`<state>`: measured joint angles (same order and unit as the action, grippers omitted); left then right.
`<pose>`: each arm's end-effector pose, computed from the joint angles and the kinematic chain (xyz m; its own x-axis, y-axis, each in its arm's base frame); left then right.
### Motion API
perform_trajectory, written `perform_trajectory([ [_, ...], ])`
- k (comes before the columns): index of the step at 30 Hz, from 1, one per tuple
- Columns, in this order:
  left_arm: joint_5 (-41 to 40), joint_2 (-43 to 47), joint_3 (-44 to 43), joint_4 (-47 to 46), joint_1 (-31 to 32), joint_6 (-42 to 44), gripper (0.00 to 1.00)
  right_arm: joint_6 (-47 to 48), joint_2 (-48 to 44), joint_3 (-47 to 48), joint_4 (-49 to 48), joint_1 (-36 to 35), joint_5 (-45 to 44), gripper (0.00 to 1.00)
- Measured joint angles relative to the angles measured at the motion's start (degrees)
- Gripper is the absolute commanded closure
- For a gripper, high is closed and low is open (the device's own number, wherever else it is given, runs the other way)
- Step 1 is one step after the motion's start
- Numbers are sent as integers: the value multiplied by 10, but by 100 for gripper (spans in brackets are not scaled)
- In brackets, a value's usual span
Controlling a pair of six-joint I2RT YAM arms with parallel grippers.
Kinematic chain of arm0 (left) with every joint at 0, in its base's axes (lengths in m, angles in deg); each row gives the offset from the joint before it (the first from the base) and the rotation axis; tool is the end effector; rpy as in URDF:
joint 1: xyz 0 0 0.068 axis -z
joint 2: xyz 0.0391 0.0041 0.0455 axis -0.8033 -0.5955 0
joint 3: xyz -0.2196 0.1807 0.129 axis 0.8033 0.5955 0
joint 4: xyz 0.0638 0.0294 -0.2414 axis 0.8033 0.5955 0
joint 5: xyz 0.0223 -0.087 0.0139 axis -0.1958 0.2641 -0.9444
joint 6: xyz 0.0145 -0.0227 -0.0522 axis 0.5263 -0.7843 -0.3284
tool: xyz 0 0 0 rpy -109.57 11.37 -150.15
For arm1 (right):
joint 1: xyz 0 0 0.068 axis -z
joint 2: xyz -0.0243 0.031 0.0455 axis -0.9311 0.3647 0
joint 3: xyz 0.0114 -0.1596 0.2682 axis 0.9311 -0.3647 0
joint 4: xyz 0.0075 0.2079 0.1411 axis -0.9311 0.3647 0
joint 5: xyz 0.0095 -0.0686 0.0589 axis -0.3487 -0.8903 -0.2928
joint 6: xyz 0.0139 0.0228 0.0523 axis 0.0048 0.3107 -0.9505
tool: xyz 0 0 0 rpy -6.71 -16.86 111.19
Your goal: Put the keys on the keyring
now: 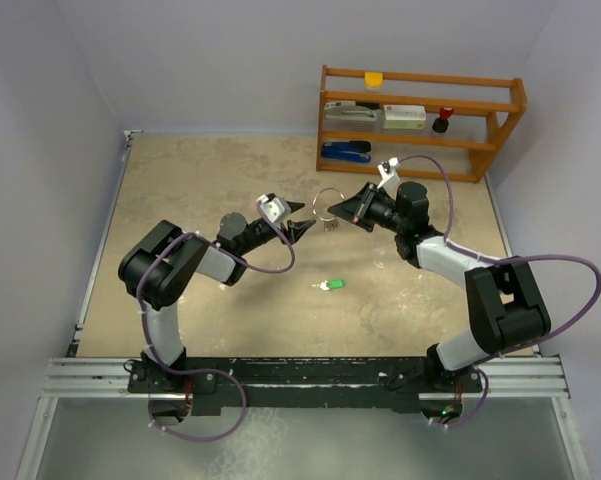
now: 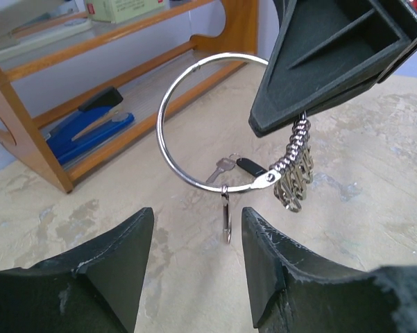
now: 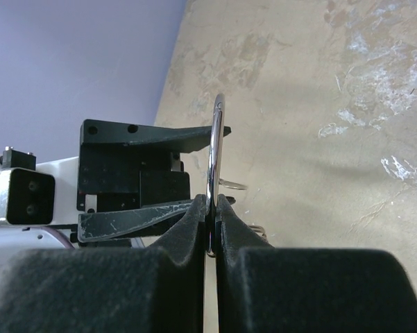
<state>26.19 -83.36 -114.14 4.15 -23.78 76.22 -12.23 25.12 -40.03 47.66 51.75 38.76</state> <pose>0.3048 -0.1973 0.2169 0.0999 -0.0718 -0.9924 0.8498 0.5250 0.0475 0.3024 0.1156 0.2878 -0.6612 0.5023 -0.5573 -0.3796 0.4167 0.8260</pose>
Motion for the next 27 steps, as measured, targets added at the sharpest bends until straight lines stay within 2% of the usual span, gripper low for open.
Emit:
perform_trajectory([
  [14, 28, -34, -38, -23, 16, -9, 56, 0, -5, 0, 6, 0, 0, 100],
  [16, 30, -38, -39, -23, 17, -11, 63, 0, -6, 0, 5, 0, 0, 100],
  [21, 33, -42, -45, -24, 19, -17, 98, 0, -7, 0, 6, 0, 0, 100],
  [27, 37, -43, -51, -20, 19, -21, 100, 0, -10, 0, 5, 1, 0, 100],
])
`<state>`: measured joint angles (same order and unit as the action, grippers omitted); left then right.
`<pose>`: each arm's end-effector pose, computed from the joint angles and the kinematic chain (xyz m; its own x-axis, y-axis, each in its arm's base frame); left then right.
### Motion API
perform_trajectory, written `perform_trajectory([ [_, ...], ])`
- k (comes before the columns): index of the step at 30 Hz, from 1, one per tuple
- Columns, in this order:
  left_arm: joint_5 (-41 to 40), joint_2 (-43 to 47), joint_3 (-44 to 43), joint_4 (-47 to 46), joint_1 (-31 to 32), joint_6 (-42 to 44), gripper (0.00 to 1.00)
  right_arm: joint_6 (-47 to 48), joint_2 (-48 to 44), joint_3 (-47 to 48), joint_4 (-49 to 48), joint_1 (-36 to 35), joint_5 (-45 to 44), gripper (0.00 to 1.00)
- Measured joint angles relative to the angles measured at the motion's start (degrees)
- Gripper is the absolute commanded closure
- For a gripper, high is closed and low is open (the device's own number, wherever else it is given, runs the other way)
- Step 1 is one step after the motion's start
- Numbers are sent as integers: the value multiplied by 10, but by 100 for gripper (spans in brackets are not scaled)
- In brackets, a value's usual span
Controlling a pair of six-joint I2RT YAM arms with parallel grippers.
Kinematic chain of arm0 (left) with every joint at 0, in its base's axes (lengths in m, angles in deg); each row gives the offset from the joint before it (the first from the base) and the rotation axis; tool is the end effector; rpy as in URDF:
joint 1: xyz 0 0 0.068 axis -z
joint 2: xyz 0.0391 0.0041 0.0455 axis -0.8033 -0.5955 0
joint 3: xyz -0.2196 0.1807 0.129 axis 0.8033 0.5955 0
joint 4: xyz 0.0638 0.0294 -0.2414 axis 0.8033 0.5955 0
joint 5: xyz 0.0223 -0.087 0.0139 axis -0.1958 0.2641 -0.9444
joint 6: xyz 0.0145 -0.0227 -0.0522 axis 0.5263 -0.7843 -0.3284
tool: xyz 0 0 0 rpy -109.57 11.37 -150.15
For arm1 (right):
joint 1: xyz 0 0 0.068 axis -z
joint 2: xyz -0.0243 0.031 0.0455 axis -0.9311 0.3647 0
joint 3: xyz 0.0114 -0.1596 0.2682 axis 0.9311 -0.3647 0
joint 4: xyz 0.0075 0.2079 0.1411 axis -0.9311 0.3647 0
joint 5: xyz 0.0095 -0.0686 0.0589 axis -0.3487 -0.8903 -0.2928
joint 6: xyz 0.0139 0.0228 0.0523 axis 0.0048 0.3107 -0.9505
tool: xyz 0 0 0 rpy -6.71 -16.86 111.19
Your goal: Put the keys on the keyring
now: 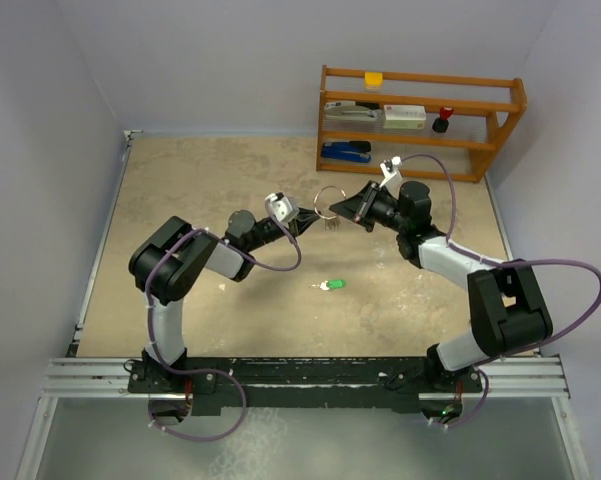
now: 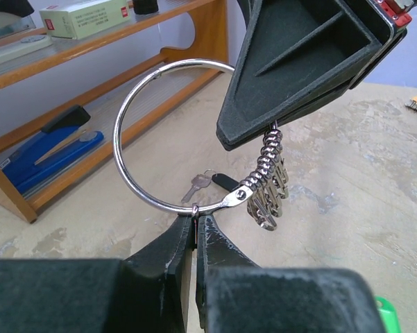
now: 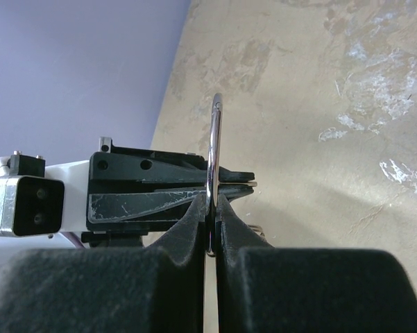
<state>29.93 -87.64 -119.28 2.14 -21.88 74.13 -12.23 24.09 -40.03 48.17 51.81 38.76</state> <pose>0.3156 -0.2209 0.2162 0.1065 -0.1162 -0.9875 0.8984 0.4369 0.0455 0.2994 0.1144 0.2922 -0.6558 0.5044 -0.5617 -0.3863 0.4150 0.8238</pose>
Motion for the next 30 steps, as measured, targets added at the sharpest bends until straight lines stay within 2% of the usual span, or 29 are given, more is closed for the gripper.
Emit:
perform_trajectory([
  [6, -9, 19, 2, 51, 0, 26, 100, 0, 0, 0, 8, 0, 1, 99],
  [9, -17, 62, 1, 133, 0, 64, 100, -1, 3, 0, 5, 0, 2, 92],
  [13, -38, 114, -31, 294, 0, 132, 100, -8, 24, 3, -19, 1, 5, 81],
  [17, -60, 138, -68, 411, 0, 188, 100, -20, 53, 5, -38, 5, 12, 67],
  [21, -79, 151, -92, 509, 0, 237, 100, -26, 63, 5, -46, 13, 16, 58],
  [30, -92, 165, -112, 627, 0, 308, 100, -14, 61, 5, -48, 40, 15, 54],
])
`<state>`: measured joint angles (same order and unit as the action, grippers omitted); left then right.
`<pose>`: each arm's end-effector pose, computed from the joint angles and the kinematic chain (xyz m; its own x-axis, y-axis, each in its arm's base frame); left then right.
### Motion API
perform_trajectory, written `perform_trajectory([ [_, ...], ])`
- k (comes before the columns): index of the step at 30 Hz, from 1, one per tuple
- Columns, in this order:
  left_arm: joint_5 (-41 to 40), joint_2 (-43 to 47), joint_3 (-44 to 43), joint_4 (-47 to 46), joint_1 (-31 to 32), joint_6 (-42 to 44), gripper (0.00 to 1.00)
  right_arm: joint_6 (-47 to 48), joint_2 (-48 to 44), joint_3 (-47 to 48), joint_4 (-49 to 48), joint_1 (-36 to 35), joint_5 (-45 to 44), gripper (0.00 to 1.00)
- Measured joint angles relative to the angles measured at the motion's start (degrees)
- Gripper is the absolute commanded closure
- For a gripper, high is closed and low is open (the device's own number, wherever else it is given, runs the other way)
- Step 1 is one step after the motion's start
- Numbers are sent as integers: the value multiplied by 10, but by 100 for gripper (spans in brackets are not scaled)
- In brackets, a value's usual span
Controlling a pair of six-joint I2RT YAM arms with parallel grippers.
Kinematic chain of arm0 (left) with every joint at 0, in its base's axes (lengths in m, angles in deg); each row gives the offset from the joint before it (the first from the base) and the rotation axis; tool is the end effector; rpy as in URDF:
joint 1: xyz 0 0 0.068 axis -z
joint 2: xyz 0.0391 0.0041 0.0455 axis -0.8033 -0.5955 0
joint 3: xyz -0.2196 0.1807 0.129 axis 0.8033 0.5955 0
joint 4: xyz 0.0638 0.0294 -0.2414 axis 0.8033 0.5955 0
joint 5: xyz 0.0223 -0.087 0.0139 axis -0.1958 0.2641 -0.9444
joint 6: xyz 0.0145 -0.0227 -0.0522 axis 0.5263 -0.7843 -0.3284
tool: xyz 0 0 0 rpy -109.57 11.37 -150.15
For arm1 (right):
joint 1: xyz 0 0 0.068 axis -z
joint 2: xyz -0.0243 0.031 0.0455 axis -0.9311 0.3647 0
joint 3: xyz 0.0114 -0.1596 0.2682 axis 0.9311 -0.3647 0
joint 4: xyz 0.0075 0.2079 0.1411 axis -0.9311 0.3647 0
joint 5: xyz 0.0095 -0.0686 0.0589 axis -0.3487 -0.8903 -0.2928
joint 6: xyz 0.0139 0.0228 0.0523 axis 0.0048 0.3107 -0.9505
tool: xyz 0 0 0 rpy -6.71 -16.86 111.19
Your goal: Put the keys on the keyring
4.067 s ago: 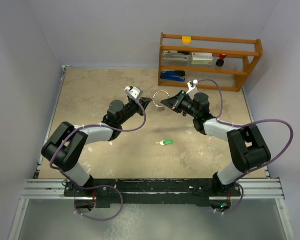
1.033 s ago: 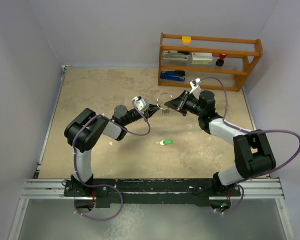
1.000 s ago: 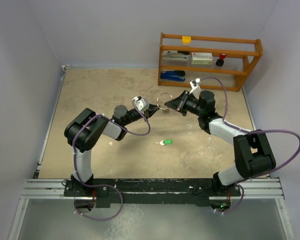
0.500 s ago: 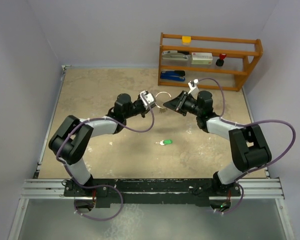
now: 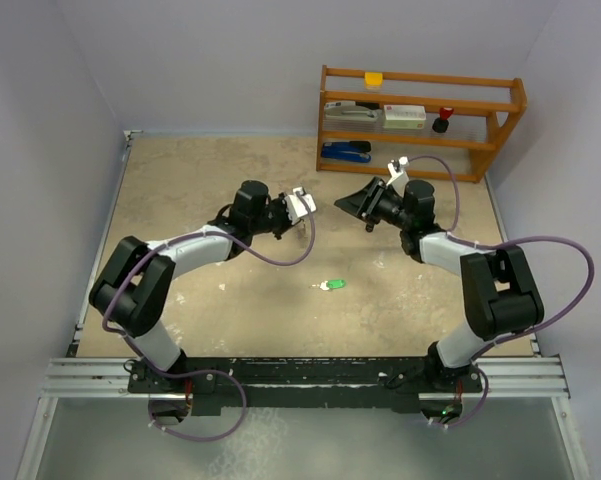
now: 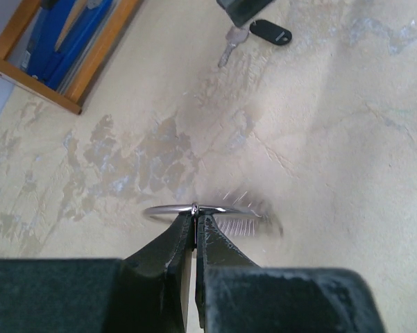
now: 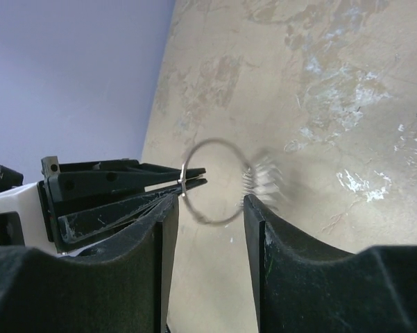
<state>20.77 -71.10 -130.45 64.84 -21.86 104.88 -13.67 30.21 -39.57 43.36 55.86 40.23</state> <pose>0.3067 -0.2084 0.2584 0.0527 0.4706 -0.8807 0.8624 0.4233 0.2778 0.3254 0.0981 0.2709 -0.6495 0.5437 -0.5316 -0.3386 0.4193 0.8424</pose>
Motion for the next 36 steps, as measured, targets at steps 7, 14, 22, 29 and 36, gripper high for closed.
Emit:
perform_trajectory([
  [7, -1, 11, -2, 39, 0, 28, 100, 42, -21, 16, 42, 1, -7, 54],
  [14, 0, 19, -7, 41, 1, 35, 100, 48, -16, 43, 38, 0, 12, 54],
  [22, 4, 19, -36, 42, 4, 31, 100, 75, 16, 52, 43, -27, 50, 54],
  [29, 10, 19, -79, 49, 5, 14, 100, 155, 16, 69, 93, -60, 67, 54],
  [36, 20, 19, -95, 69, 13, 2, 100, 196, 15, 70, 101, -69, 77, 54],
])
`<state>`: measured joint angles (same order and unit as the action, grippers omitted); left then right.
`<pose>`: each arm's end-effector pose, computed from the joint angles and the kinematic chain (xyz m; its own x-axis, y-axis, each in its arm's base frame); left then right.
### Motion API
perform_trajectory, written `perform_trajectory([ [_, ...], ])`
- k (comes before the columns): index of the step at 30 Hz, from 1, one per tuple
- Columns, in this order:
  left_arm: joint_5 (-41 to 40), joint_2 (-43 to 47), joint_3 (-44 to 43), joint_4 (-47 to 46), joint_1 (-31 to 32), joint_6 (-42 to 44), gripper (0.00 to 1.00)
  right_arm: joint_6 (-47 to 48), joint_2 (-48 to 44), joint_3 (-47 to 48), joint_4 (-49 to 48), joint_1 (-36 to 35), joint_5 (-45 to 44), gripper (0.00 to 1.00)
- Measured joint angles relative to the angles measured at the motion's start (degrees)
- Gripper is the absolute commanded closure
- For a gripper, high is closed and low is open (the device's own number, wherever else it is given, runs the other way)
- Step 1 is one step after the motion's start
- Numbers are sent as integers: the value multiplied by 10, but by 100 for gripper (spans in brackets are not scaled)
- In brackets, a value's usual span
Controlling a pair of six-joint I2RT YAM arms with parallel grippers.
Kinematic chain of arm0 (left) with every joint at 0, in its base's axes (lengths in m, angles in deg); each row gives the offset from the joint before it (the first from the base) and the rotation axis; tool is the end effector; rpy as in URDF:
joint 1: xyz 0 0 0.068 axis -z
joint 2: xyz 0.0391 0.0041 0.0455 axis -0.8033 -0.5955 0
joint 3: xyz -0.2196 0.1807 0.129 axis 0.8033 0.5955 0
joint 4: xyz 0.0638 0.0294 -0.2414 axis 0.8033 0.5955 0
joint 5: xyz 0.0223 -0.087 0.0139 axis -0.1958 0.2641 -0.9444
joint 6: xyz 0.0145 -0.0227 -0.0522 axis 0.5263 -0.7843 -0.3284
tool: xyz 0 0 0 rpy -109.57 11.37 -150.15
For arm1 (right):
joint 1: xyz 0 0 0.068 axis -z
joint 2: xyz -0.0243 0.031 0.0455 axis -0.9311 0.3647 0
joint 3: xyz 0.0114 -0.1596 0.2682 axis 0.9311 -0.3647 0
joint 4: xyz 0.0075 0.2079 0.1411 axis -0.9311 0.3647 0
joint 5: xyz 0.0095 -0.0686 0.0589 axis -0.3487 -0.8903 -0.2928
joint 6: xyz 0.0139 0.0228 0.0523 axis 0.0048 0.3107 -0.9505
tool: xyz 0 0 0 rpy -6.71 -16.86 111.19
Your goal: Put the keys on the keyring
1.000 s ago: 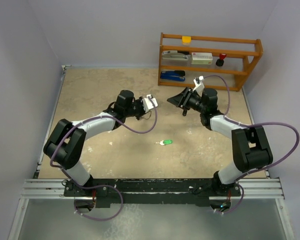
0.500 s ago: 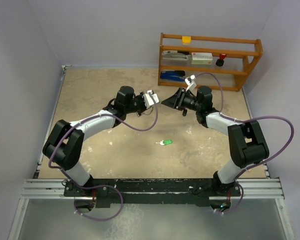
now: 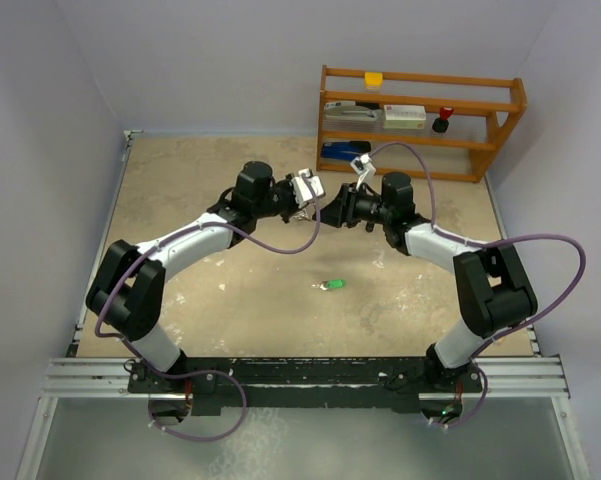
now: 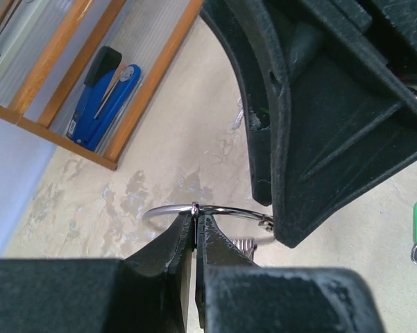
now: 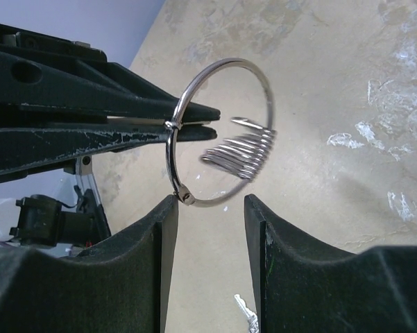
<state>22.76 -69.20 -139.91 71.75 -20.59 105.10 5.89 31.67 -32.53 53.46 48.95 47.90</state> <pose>0.3099 -0.2219 0.3122 0.1324 0.4203 -0.8977 0.8668 0.3901 0.3105 0.3241 0.1459 0.2828 -0.6367 0.2249 -0.7376 -0.6128 0.4329 0.6611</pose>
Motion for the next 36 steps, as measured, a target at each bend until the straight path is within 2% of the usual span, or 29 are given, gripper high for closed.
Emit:
perform_trajectory([
  [11, 2, 0, -6, 24, 16, -1, 100, 44, 0, 38, 34, -19, -1, 56],
  [18, 0, 0, -9, 24, 21, -4, 100, 55, 0, 46, 52, -23, -5, 73],
  [24, -2, 0, -10, 24, 23, -5, 100, 60, 0, 49, 60, -26, -3, 94],
  [28, -6, 0, -10, 24, 24, -5, 100, 62, 0, 49, 61, -27, -2, 100],
  [36, -15, 0, -10, 23, 26, -15, 99, 76, -7, 49, 74, -28, -17, 100],
])
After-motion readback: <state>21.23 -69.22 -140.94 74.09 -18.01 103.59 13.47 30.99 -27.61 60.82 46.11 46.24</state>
